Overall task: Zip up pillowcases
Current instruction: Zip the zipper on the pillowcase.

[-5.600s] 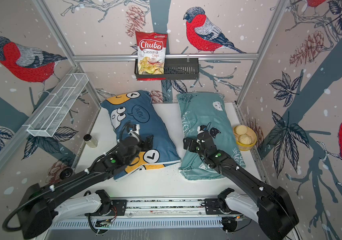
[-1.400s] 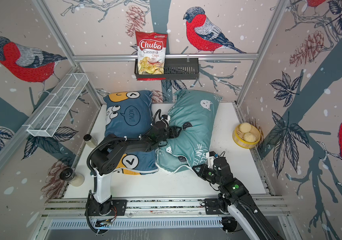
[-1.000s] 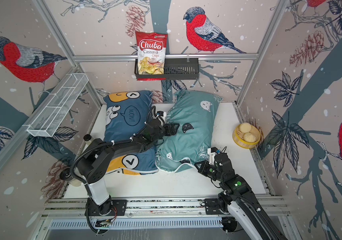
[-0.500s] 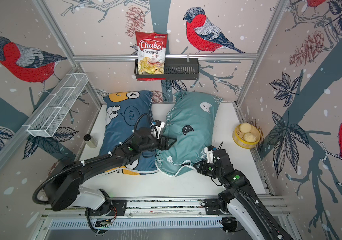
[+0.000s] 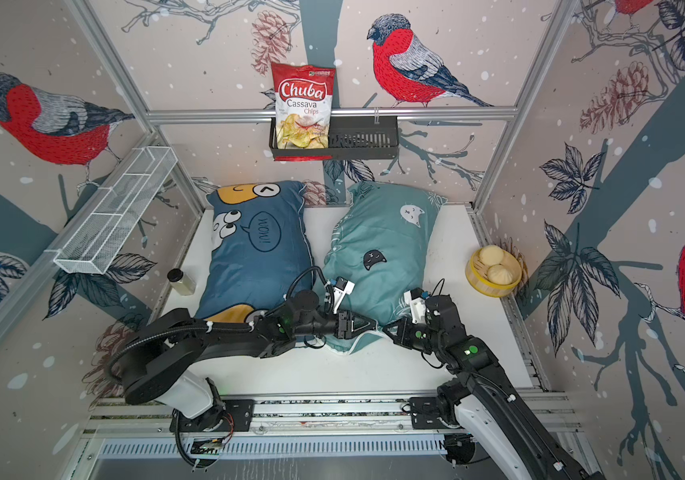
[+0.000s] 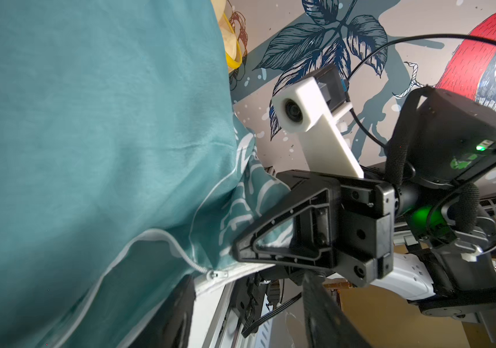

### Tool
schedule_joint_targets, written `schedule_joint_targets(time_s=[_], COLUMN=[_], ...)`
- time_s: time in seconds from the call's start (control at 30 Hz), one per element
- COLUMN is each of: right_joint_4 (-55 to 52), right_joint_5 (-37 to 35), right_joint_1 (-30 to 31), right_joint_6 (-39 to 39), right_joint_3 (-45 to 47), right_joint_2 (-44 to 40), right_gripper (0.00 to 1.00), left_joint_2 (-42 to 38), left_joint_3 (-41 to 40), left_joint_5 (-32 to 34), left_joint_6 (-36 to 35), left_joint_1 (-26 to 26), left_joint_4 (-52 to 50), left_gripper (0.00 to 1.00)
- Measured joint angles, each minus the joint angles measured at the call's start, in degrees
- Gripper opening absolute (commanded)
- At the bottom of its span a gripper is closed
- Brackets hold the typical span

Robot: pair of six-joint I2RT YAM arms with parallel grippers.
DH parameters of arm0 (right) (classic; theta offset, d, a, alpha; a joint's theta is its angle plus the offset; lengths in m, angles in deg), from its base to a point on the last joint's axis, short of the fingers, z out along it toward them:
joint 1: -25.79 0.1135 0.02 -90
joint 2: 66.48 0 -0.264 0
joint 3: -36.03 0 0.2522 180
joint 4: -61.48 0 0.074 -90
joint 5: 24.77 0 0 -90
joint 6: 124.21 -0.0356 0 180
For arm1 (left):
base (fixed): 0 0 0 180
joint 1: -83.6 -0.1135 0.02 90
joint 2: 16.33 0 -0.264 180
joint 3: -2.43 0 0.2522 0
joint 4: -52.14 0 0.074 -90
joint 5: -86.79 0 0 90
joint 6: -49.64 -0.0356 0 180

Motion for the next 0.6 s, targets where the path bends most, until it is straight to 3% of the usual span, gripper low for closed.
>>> schedule_joint_targets(time_s=[0.6], right_joint_4=[4.1], right_joint_5=[0.2], right_joint_1=[0.0], right_joint_6=[-1.4], right_joint_3=[0.9], right_joint_2=[-1.2], right_gripper=[0.00], left_joint_2=[6.6], left_joint_3=[-0.4], left_joint_5=[1.3], left_joint_6=[5.5], left_joint_1=[2.0], left_joint_4=[9.7], left_gripper=[0.48])
